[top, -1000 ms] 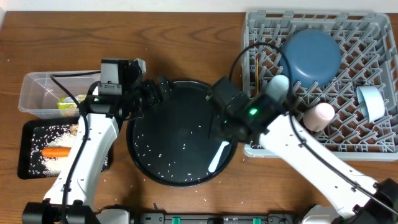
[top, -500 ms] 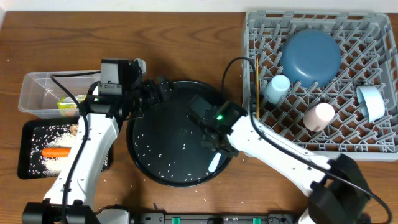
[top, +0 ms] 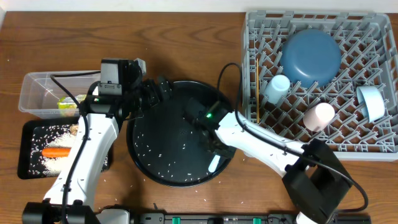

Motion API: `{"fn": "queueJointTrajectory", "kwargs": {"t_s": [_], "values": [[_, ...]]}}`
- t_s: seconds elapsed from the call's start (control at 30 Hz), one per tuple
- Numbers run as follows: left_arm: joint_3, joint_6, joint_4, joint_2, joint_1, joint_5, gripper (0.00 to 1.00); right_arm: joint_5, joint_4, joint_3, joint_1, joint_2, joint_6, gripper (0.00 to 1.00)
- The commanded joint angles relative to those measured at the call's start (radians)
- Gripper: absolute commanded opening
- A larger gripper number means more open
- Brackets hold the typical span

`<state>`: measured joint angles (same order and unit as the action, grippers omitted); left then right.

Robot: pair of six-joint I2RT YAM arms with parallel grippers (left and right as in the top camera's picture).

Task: Sort waste into correct bins and load items into the dishwasher rack
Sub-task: 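Close the right gripper on the white plastic utensil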

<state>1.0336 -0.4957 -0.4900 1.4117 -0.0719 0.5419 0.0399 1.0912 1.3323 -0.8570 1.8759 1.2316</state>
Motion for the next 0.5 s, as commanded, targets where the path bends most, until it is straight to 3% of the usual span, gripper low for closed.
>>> {"fn": "queueJointTrajectory", "kwargs": {"t_s": [0.0,0.47], "values": [[0.0,0.013,0.001,0.0,0.006,-0.011,0.98,0.008,0.001,-0.019,0.04,0.01,0.014,0.3],[0.0,0.013,0.001,0.0,0.006,-0.011,0.98,-0.027,-0.174,-0.155,0.062,0.01,-0.024,0.2]]}}
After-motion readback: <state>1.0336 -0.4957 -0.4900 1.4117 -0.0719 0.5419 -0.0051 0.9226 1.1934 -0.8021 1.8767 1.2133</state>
